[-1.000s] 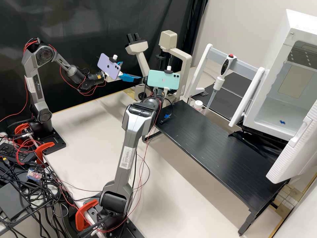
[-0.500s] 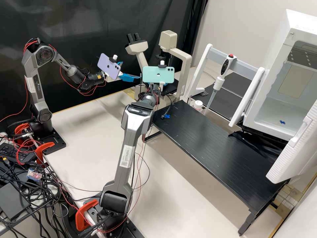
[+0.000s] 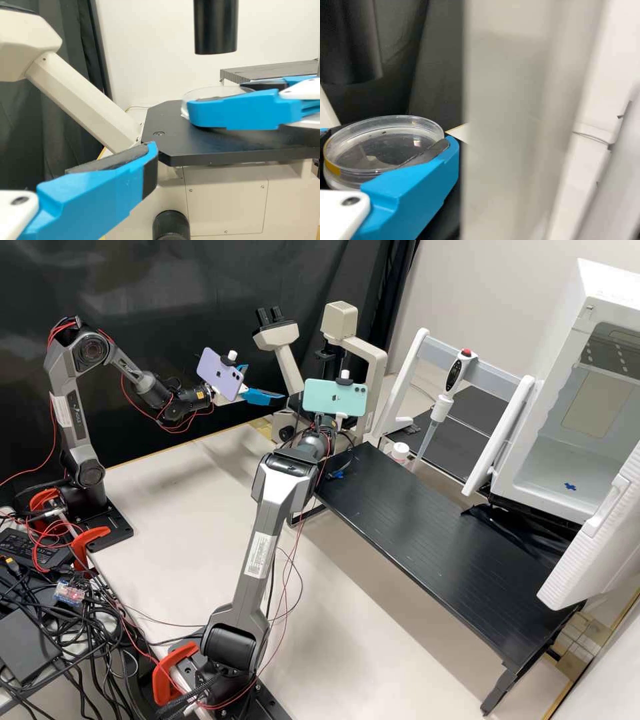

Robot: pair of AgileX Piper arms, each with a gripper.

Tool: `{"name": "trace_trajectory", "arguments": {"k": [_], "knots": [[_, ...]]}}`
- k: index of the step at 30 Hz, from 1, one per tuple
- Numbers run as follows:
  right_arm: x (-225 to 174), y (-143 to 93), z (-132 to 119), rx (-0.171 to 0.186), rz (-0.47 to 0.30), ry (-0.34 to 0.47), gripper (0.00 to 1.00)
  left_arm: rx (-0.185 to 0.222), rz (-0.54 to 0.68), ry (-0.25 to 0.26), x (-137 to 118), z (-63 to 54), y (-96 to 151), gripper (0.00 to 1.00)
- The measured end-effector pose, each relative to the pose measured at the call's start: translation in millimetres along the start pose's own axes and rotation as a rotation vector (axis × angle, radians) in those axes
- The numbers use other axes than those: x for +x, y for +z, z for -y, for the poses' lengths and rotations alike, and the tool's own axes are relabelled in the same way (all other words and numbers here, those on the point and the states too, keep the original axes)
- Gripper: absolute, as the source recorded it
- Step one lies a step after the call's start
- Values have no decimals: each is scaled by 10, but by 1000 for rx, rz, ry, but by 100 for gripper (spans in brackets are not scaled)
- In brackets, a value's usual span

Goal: Move the petri dish to the microscope

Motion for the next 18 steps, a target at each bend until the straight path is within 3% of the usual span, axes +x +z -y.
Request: {"name": "trace_trajectory", "arguments": {"k": [2, 7, 12, 18], "knots": [[-13, 23, 8, 5, 6, -4, 0, 0, 0, 0, 0, 0, 0, 100], [-72, -5, 13, -30, 3, -20, 0, 0, 0, 0, 0, 0, 0, 100], [-93, -76, 15, -31, -13, -25, 0, 0, 0, 0, 0, 0, 0, 100], [-113, -158, 64, -57, -37, -53, 0, 0, 0, 0, 0, 0, 0, 100]]}}
